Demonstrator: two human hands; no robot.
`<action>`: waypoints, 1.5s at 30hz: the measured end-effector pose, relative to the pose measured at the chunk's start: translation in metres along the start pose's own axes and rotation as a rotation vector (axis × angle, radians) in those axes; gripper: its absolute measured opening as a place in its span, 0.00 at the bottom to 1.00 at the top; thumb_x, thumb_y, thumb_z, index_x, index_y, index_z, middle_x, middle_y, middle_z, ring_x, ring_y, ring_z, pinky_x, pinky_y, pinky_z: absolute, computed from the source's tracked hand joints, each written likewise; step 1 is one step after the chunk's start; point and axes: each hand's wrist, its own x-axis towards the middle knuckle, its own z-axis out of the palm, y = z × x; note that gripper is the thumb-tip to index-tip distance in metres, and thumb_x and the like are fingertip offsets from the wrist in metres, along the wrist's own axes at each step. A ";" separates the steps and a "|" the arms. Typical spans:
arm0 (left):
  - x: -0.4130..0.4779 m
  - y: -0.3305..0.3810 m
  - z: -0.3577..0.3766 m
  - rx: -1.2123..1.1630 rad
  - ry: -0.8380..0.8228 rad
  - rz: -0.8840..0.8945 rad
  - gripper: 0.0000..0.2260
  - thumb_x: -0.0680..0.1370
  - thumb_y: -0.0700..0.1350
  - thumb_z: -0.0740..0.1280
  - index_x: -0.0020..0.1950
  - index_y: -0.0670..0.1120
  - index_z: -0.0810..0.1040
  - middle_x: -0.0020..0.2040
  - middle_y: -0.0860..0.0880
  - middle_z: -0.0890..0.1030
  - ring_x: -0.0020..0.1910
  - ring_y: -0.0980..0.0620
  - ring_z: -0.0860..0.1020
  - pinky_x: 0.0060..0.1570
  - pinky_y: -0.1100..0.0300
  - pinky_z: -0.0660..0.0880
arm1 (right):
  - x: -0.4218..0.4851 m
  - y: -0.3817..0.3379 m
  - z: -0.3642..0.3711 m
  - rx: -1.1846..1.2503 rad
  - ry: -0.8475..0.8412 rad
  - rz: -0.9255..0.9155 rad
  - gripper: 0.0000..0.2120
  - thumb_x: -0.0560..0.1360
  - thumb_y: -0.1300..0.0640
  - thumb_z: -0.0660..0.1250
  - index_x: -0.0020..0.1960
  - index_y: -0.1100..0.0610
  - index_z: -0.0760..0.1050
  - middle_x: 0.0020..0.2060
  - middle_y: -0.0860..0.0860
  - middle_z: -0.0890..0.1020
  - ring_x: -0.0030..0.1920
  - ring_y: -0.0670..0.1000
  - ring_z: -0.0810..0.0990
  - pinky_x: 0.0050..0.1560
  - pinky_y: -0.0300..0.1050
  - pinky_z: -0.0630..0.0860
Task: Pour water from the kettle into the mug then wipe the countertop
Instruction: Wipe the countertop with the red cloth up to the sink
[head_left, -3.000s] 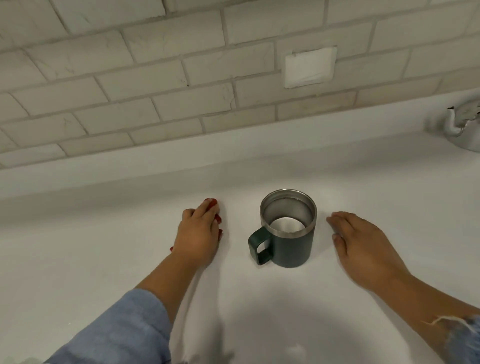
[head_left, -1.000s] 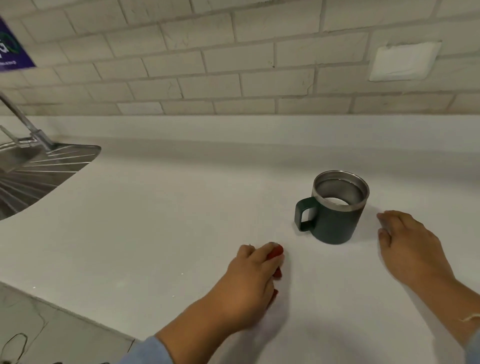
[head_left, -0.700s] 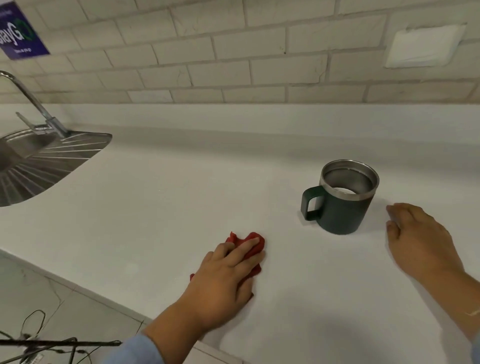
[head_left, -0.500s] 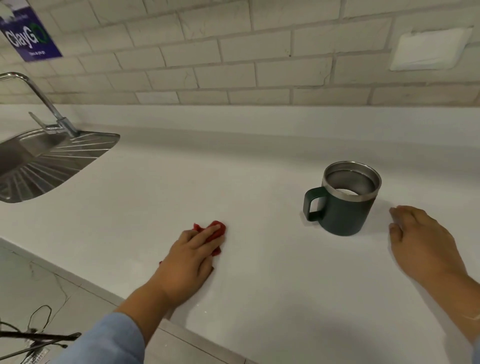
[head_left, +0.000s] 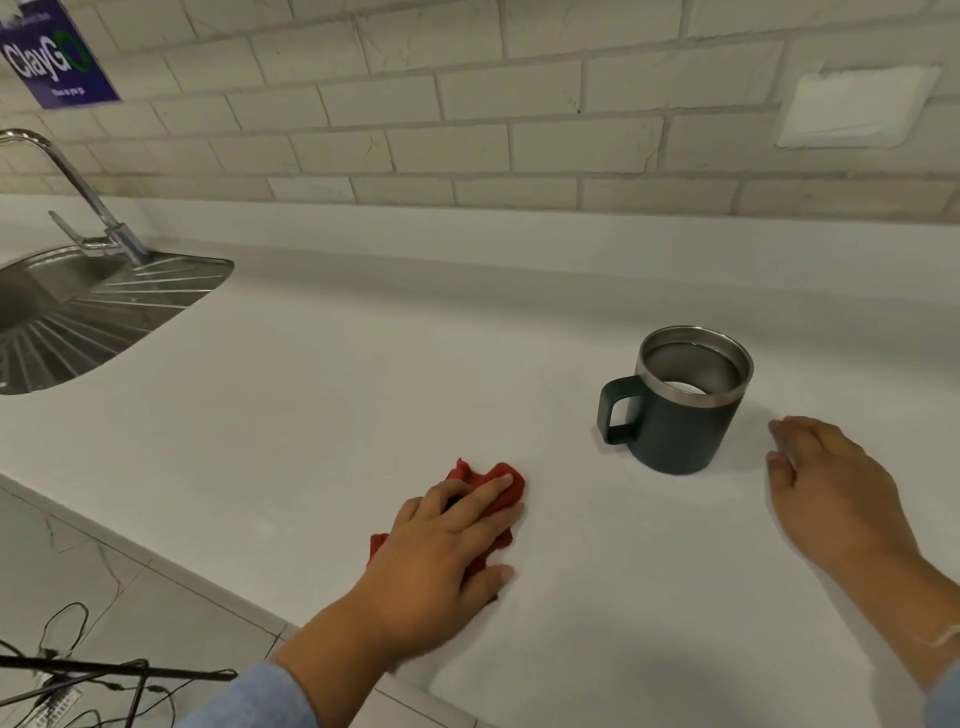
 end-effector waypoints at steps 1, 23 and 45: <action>-0.001 -0.005 -0.001 0.007 0.007 0.004 0.23 0.77 0.65 0.49 0.72 0.66 0.53 0.74 0.69 0.47 0.73 0.56 0.53 0.67 0.57 0.55 | 0.000 0.000 0.000 0.003 -0.001 0.002 0.19 0.77 0.58 0.58 0.67 0.60 0.71 0.65 0.59 0.74 0.64 0.62 0.72 0.66 0.58 0.68; 0.010 -0.085 -0.043 -0.174 0.290 -0.469 0.18 0.78 0.53 0.59 0.68 0.54 0.70 0.69 0.54 0.71 0.68 0.48 0.62 0.66 0.52 0.63 | 0.003 -0.091 -0.109 0.909 0.571 -0.296 0.08 0.79 0.51 0.59 0.54 0.42 0.74 0.49 0.50 0.78 0.51 0.45 0.77 0.52 0.36 0.72; -0.105 -0.288 -0.075 -0.151 0.371 -0.485 0.15 0.78 0.43 0.61 0.65 0.47 0.74 0.65 0.48 0.75 0.66 0.47 0.67 0.66 0.57 0.59 | -0.083 -0.387 0.094 0.114 -0.371 -0.432 0.49 0.62 0.21 0.47 0.76 0.44 0.47 0.76 0.44 0.39 0.74 0.53 0.32 0.75 0.53 0.40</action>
